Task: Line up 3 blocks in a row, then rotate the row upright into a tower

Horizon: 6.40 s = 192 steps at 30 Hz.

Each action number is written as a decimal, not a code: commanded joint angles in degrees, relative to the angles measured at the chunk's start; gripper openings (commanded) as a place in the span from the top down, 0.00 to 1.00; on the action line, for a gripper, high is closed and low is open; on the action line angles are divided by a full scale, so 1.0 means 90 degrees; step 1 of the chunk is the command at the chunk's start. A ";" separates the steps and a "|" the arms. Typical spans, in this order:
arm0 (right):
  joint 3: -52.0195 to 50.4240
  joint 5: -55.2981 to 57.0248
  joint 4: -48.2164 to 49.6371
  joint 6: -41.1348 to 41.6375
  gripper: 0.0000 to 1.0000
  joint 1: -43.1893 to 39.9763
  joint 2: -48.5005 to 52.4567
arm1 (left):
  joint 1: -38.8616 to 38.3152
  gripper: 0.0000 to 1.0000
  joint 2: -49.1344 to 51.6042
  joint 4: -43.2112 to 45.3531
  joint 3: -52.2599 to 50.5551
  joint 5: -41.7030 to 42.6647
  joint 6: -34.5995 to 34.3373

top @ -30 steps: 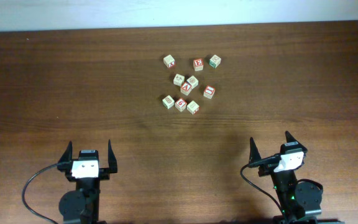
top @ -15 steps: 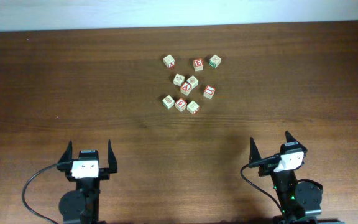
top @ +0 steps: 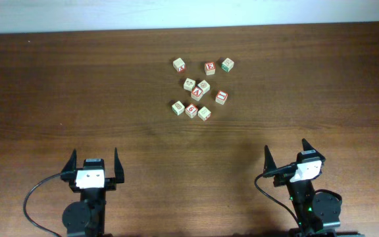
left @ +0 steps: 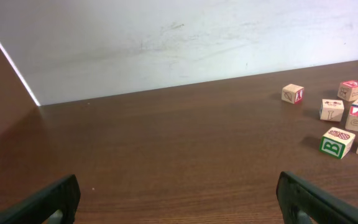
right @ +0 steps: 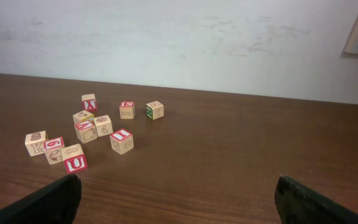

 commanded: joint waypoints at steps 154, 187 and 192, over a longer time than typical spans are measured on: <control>0.9379 -0.0012 -0.5510 0.2028 0.53 0.2227 1.2082 | -0.0257 0.01 1.0586 -0.6268 0.9758 0.1817 0.0053; 1.1509 0.0690 -0.3228 0.3531 0.66 0.2079 1.4931 | -0.0257 0.01 1.0586 -0.6268 0.9758 0.1817 0.0053; 1.2070 -0.0044 -0.4002 0.2385 0.60 0.2076 1.3974 | -0.0257 0.01 1.0586 -0.6268 0.9758 0.1817 0.0053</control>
